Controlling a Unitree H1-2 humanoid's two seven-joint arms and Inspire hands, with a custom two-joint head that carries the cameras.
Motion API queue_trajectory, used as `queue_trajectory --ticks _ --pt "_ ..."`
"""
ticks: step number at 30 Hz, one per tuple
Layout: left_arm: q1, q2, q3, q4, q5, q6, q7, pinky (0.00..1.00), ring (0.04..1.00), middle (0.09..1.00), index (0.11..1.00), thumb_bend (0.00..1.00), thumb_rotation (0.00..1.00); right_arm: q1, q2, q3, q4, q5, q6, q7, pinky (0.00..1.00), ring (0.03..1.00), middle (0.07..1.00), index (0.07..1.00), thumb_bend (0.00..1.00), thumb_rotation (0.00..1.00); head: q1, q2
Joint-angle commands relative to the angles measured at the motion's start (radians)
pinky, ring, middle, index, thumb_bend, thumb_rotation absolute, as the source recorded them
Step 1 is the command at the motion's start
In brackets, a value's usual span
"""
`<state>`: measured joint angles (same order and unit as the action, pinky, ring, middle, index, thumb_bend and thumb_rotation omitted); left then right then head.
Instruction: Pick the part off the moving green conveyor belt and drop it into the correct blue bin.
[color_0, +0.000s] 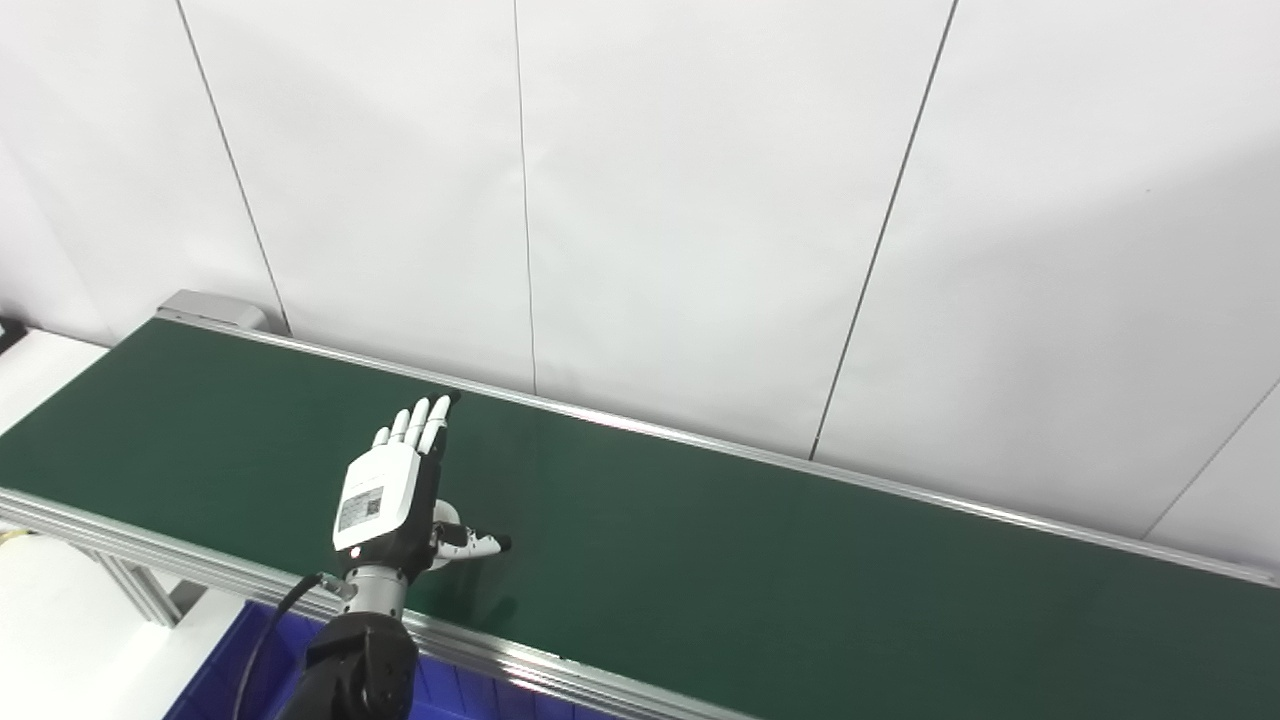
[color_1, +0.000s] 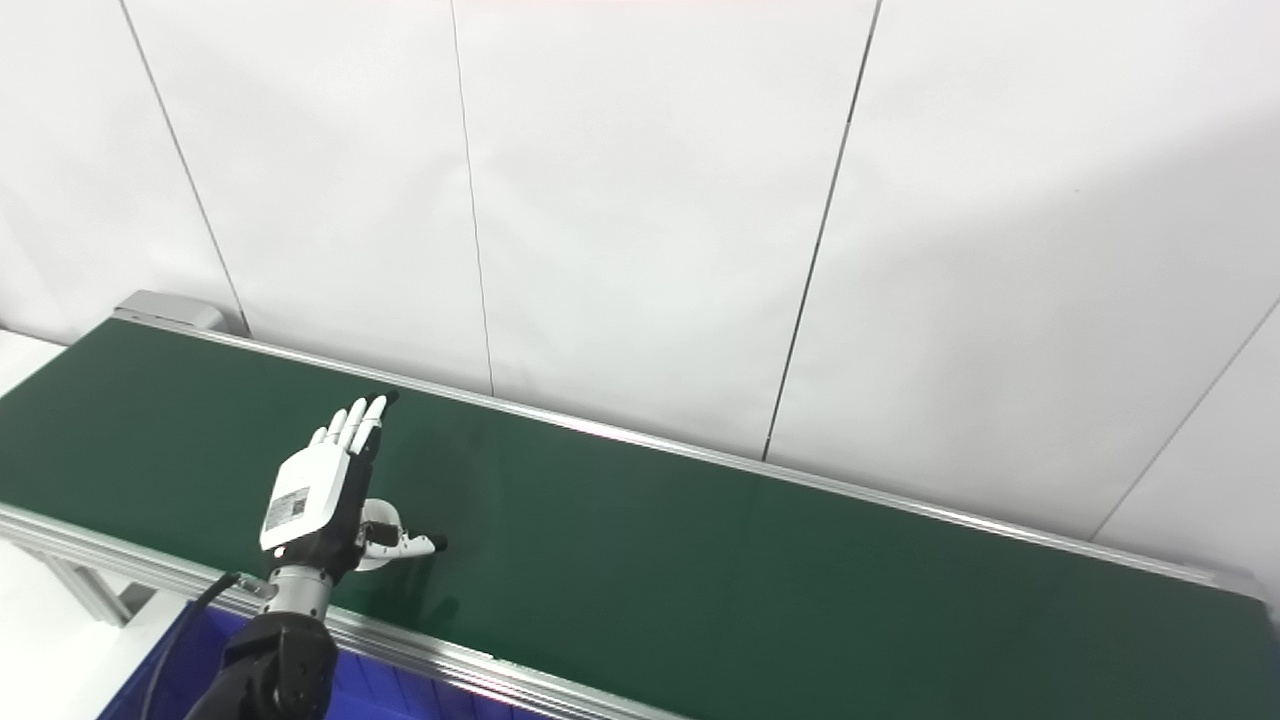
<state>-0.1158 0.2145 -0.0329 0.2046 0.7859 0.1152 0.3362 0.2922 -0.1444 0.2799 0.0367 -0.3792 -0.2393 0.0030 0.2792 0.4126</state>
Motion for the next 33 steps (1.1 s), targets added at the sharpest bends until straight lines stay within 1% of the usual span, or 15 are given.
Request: queue_trajectory --ticks 1,8,12,16,19,20,21,22,23,24,25,26,27,29,33 --pt "-0.035 0.026 0.0 -0.006 0.002 0.018 0.012 1.0 0.999 1.0 0.965 0.8 0.0 -0.004 0.002 -0.003 -0.025 0.001 -0.042 -0.01 0.69 0.803 0.836 0.856 1.0 0.17 -0.001 0.002" --pt "-0.03 0.038 -0.021 0.014 -0.001 0.085 -0.031 0.99 0.995 1.0 0.963 0.81 0.01 -0.004 0.001 -0.001 -0.024 0.006 -0.057 -0.01 0.69 0.805 0.838 0.857 1.0 0.17 -0.002 0.004" --pt "-0.021 0.051 -0.044 0.007 0.003 0.135 -0.091 0.99 1.0 1.0 0.968 0.81 0.01 -0.001 0.003 -0.002 -0.029 0.004 -0.05 -0.012 0.68 0.803 0.838 0.857 1.0 0.19 -0.002 0.007" --pt "-0.009 0.059 -0.063 -0.013 -0.001 0.181 -0.147 0.99 1.0 1.0 0.969 0.8 0.0 0.001 0.003 -0.003 -0.034 0.004 -0.051 -0.012 0.68 0.799 0.836 0.852 1.0 0.16 0.0 0.011" --pt "-0.002 0.059 -0.064 -0.024 -0.015 0.182 -0.162 0.95 0.99 0.999 0.95 0.77 0.0 0.005 0.003 -0.002 -0.042 0.003 -0.043 -0.009 0.68 0.808 0.841 0.857 1.0 0.16 0.0 0.012" --pt "-0.001 0.056 -0.059 -0.018 -0.035 0.162 -0.152 0.94 0.984 0.998 0.945 0.76 0.0 0.006 0.002 -0.002 -0.044 0.001 -0.043 -0.01 0.68 0.809 0.842 0.858 1.0 0.16 0.002 0.014" --pt "0.0 0.053 -0.055 -0.013 -0.05 0.148 -0.144 0.82 0.912 0.955 0.917 0.74 0.0 0.006 0.002 -0.002 -0.045 0.0 -0.043 -0.01 0.68 0.808 0.842 0.858 1.0 0.17 0.002 0.014" --pt "-0.001 0.046 -0.046 -0.013 -0.081 0.136 -0.145 0.77 0.887 0.941 0.907 0.73 0.0 0.007 0.002 -0.002 -0.045 0.0 -0.046 -0.011 0.68 0.807 0.842 0.858 1.0 0.18 0.003 0.016" --pt "-0.001 0.042 -0.04 -0.013 -0.104 0.129 -0.145 0.63 0.747 0.879 0.863 0.68 0.0 0.007 0.001 -0.003 -0.045 0.001 -0.048 -0.011 0.68 0.807 0.842 0.857 1.0 0.17 0.003 0.016" --pt "-0.004 0.036 -0.035 -0.004 -0.129 0.1 -0.133 0.57 0.676 0.812 0.824 0.65 0.0 0.008 0.001 -0.002 -0.048 0.001 -0.047 -0.01 0.68 0.807 0.841 0.858 0.99 0.17 0.001 0.017" --pt "-0.005 0.033 -0.032 0.004 -0.146 0.079 -0.121 0.5 0.529 0.651 0.728 0.56 0.0 0.01 0.001 -0.002 -0.05 0.001 -0.046 -0.01 0.68 0.806 0.842 0.858 0.99 0.16 0.001 0.017" --pt "-0.008 0.03 -0.031 0.011 -0.158 0.064 -0.11 0.46 0.461 0.569 0.665 0.52 0.0 0.011 0.002 -0.002 -0.053 0.001 -0.044 -0.009 0.68 0.806 0.842 0.858 0.99 0.15 0.001 0.018" --pt "-0.01 0.021 -0.028 0.015 -0.17 0.062 -0.103 0.46 0.454 0.56 0.657 0.51 0.0 0.012 0.003 -0.002 -0.054 0.0 -0.043 -0.011 0.68 0.806 0.842 0.858 0.99 0.15 -0.001 0.019" --pt "-0.016 0.013 -0.037 0.017 -0.168 0.083 -0.106 0.42 0.408 0.497 0.572 0.5 0.0 0.013 0.003 -0.003 -0.054 -0.005 -0.044 -0.013 0.67 0.802 0.838 0.856 0.99 0.15 -0.001 0.019" --pt "-0.021 0.014 -0.056 0.017 -0.157 0.109 -0.117 0.36 0.399 0.486 0.521 0.5 0.0 0.014 0.004 -0.004 -0.057 -0.001 -0.035 -0.009 0.67 0.805 0.843 0.859 0.99 0.14 0.002 0.023"
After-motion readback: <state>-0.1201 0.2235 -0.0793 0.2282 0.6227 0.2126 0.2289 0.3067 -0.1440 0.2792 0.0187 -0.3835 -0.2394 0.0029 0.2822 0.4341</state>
